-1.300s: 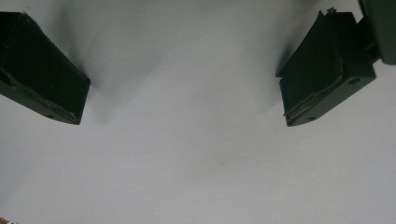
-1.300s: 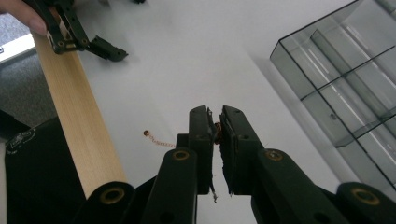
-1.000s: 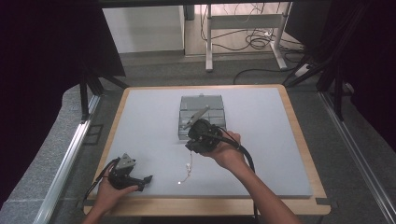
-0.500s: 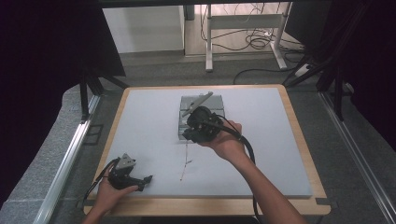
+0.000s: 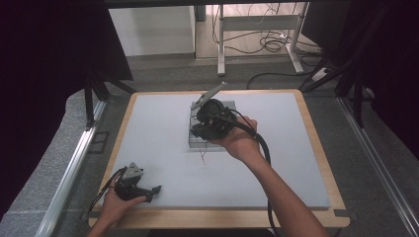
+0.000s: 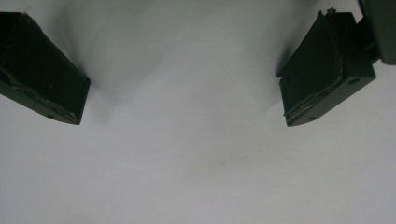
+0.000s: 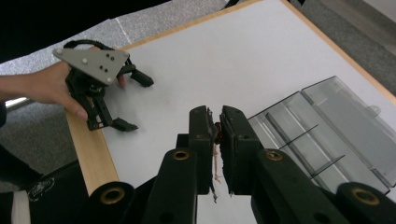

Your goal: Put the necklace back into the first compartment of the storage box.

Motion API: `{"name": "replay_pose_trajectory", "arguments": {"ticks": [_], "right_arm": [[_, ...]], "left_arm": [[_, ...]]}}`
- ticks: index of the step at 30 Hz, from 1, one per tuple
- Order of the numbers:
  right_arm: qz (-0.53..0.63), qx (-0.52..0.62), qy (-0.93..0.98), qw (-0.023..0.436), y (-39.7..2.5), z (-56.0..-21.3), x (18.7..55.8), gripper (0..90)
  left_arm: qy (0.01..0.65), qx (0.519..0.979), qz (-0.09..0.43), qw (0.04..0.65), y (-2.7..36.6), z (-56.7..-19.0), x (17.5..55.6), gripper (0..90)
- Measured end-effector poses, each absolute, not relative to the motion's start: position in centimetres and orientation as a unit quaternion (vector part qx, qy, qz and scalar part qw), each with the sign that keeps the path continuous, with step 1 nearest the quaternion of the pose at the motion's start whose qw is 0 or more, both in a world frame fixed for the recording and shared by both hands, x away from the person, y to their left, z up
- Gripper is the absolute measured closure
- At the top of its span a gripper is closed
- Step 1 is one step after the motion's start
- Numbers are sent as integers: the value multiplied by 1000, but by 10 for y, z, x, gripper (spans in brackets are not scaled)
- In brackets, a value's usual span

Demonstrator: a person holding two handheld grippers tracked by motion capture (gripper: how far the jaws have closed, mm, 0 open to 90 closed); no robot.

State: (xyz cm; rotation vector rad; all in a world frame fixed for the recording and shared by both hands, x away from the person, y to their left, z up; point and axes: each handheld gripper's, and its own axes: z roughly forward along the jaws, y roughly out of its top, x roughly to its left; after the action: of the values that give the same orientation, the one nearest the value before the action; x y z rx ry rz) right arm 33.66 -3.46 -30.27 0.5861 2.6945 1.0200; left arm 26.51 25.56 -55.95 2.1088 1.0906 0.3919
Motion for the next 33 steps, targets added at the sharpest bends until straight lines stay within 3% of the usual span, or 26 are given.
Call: {"name": "replay_pose_trajectory", "arguments": {"ticks": [33], "right_arm": [[377,229,890,116,-20,-261,375,811]], "left_arm": [[423,818,152,360,256,-560,265,17]]}}
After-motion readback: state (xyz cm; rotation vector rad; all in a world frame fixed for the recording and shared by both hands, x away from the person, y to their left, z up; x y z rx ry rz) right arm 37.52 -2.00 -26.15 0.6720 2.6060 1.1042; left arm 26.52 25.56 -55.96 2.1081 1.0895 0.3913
